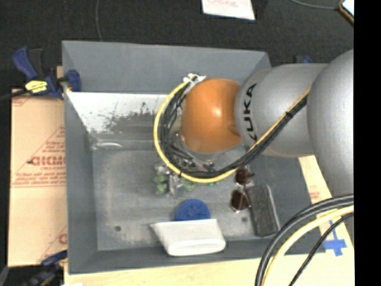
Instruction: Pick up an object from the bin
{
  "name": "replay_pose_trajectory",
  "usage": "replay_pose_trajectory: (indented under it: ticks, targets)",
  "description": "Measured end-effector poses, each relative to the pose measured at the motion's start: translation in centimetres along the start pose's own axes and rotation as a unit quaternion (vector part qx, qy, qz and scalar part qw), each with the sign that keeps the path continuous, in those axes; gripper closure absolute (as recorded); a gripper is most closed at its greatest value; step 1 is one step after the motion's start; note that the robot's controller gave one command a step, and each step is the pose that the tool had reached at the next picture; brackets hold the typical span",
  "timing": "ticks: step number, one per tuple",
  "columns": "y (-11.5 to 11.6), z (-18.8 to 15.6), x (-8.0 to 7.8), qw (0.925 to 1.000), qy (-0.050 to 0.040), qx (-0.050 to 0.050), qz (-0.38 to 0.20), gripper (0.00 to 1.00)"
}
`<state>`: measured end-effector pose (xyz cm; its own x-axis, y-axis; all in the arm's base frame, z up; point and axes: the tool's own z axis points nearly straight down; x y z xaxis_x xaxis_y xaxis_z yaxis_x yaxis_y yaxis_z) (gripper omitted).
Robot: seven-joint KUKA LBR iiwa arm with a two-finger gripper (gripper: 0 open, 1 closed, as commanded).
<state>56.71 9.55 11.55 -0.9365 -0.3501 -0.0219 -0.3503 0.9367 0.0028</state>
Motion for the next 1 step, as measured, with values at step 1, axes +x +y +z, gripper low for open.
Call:
replay_pose_trajectory:
  ticks: [1]
  targets:
    - [-0.04, -1.65, -0.04, 1.0000, -0.0004, 0.000, 0.001, 1.00]
